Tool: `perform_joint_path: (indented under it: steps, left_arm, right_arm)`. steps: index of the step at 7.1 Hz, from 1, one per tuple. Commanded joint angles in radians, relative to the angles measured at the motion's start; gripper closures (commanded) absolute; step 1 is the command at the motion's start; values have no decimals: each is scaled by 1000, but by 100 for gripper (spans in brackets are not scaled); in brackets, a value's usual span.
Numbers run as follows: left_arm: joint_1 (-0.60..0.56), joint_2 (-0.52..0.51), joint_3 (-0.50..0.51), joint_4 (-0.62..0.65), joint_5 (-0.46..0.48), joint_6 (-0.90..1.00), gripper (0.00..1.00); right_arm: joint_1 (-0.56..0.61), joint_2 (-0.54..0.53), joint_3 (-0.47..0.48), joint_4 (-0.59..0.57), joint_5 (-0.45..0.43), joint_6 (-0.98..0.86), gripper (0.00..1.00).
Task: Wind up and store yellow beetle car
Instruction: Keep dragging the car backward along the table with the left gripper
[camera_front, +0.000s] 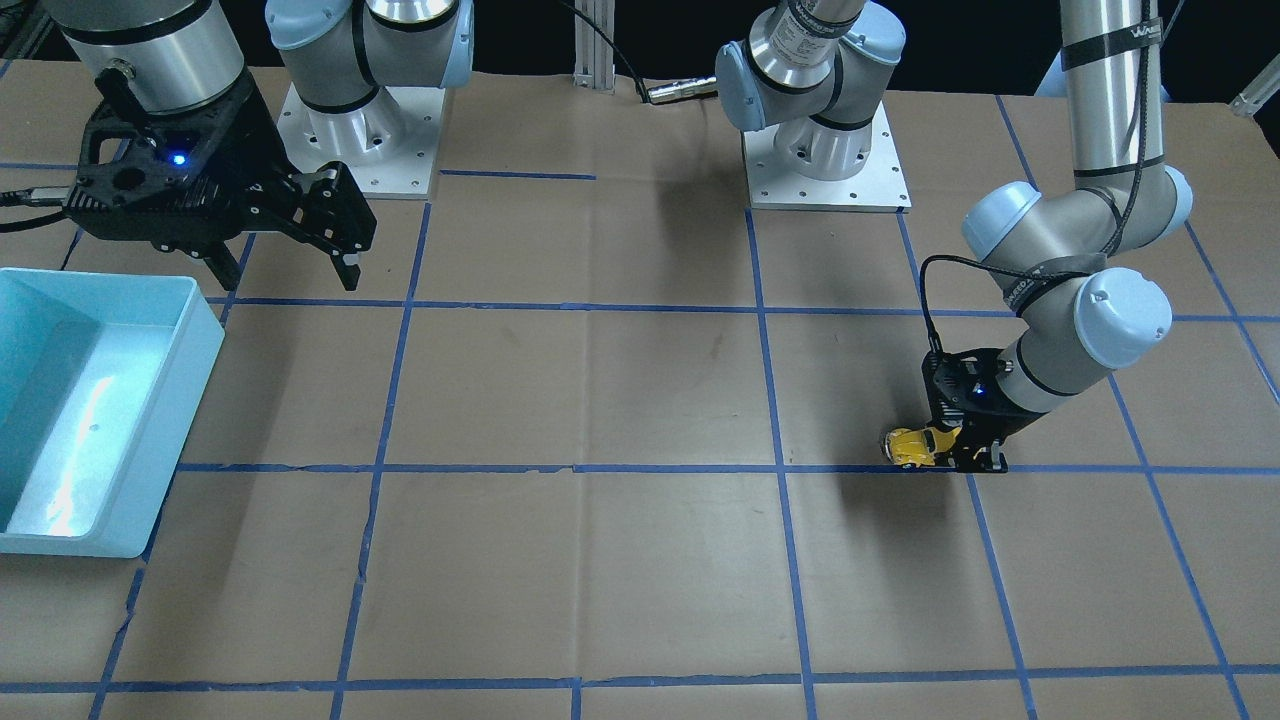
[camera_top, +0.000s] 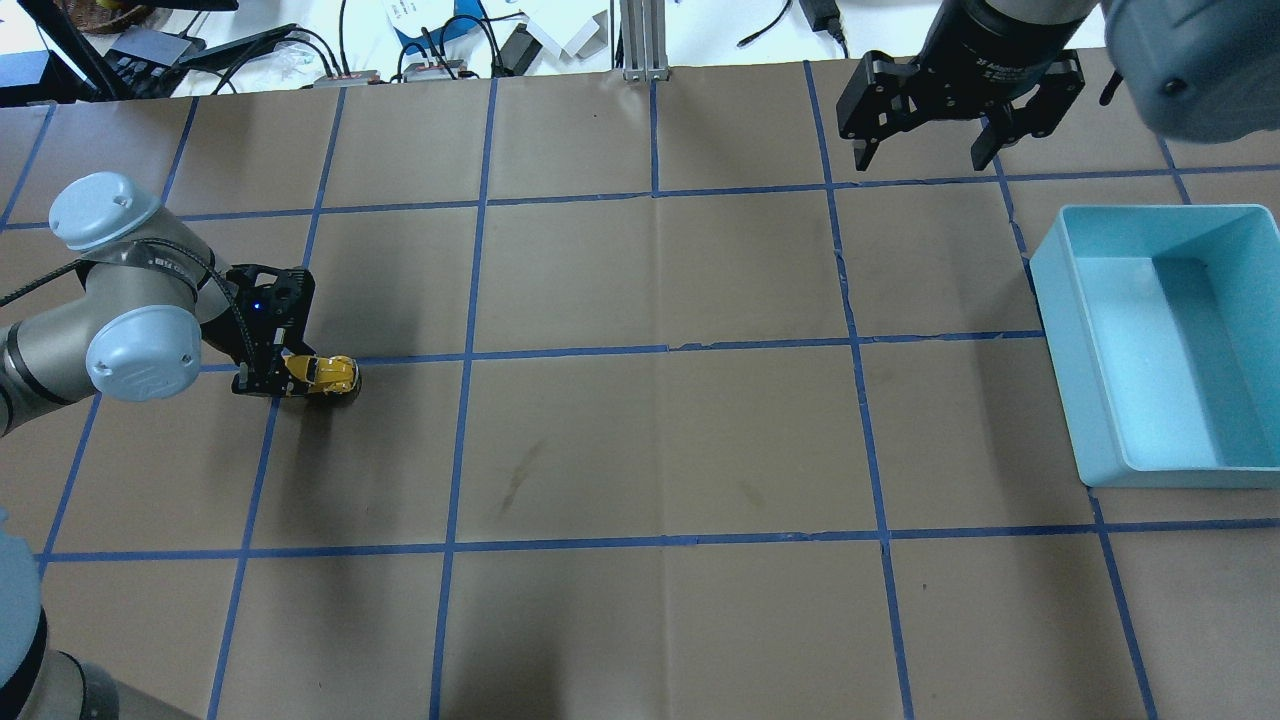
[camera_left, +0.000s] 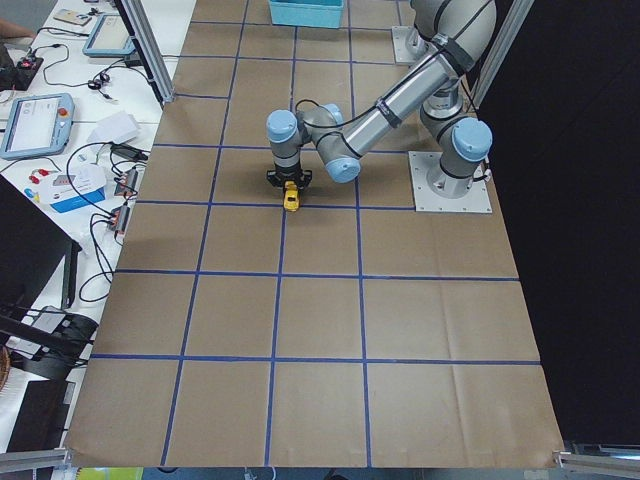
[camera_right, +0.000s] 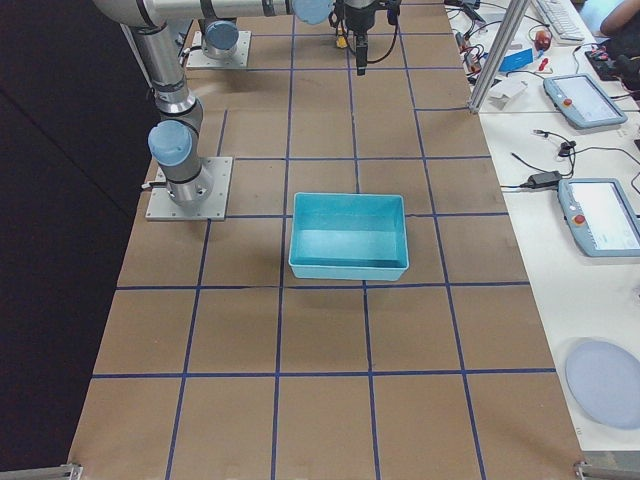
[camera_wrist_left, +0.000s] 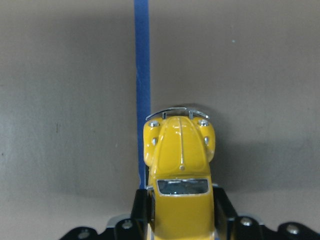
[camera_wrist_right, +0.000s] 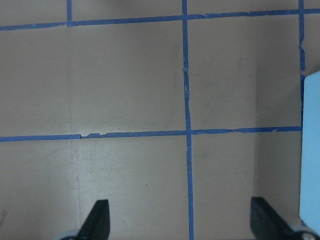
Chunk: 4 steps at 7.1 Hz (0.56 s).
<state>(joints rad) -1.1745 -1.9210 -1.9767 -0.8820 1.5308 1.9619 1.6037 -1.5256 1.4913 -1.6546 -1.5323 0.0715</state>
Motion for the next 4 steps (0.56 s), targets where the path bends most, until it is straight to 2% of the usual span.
perform_joint_path:
  steps: [1, 4]
  left_arm:
    - [15, 0, 1, 0, 0, 0, 74]
    - [23, 0, -1, -3, 0, 3, 74]
  right_arm:
    - [5, 4, 1, -2, 0, 4, 0]
    - [5, 4, 3, -4, 1, -1, 0]
